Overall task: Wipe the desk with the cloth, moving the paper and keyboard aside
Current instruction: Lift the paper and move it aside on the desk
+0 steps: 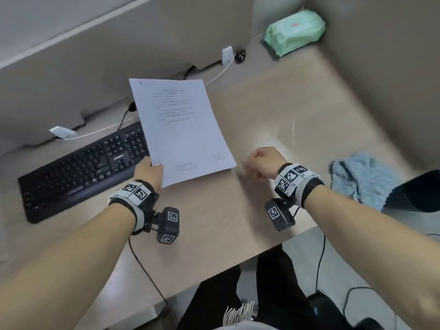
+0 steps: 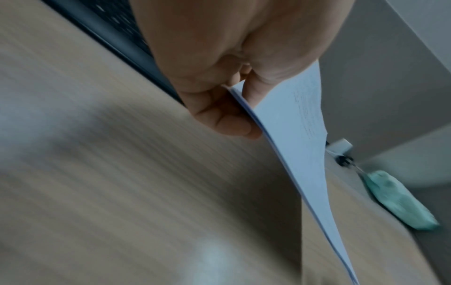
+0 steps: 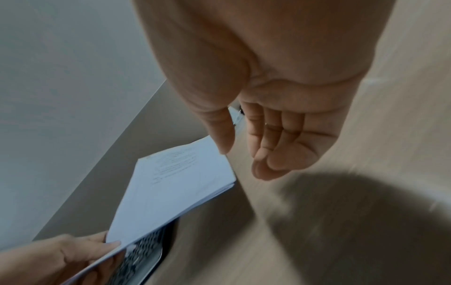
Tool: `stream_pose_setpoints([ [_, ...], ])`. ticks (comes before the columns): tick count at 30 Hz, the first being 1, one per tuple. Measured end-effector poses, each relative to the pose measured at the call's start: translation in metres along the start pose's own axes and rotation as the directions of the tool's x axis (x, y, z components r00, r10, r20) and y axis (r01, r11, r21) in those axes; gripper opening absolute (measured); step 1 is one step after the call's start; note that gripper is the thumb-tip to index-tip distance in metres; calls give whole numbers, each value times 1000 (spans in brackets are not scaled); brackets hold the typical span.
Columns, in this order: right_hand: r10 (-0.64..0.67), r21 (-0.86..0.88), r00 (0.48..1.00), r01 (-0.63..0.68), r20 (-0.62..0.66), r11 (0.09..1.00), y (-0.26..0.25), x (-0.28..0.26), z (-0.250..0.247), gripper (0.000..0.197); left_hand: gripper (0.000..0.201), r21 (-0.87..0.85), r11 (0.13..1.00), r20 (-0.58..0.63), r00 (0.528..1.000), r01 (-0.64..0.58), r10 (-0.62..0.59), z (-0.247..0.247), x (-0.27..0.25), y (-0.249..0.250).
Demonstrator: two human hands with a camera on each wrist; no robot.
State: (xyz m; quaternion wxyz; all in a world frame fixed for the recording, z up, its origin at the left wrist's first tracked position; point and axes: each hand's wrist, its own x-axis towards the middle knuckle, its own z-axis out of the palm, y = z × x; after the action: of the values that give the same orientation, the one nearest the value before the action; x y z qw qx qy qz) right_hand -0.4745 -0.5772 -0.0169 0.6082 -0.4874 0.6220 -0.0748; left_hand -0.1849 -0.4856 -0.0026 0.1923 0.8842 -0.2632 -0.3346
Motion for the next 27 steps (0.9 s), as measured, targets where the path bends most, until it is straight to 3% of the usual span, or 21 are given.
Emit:
stream_pose_setpoints([
  [5,-16,-93,999,20,44,995,-9,-1,52,6,5,15,995,-73,992,100,-99,-46,15,-62],
  [7,-15,-115,998,22,60,993,-15,-2,71,5,14,12,990,-85,987,140,-138,-58,20,-83],
  [9,-15,-139,998,24,65,990,-19,-2,84,4,24,29,983,-59,982,179,-177,-63,23,-98],
  [13,-5,-199,997,20,75,980,-25,0,100,8,24,27,970,31,970,242,-243,-65,26,-121],
  [16,-6,-220,998,20,66,975,-26,1,102,6,26,7,958,28,958,286,-286,-66,24,-119],
  [18,-7,-223,999,16,41,975,-25,0,95,5,30,15,965,-12,966,260,-260,-65,22,-115],
  [21,-1,-221,1000,-2,-14,975,-18,-1,75,5,55,79,982,-56,984,174,-170,-55,19,-102],
  [24,24,-203,993,-48,-117,978,-4,-2,44,5,52,185,983,-49,999,14,-5,-26,8,-72],
  [27,57,-207,972,-106,-229,973,14,-5,7,7,47,185,977,21,994,-105,103,10,-2,-35],
])
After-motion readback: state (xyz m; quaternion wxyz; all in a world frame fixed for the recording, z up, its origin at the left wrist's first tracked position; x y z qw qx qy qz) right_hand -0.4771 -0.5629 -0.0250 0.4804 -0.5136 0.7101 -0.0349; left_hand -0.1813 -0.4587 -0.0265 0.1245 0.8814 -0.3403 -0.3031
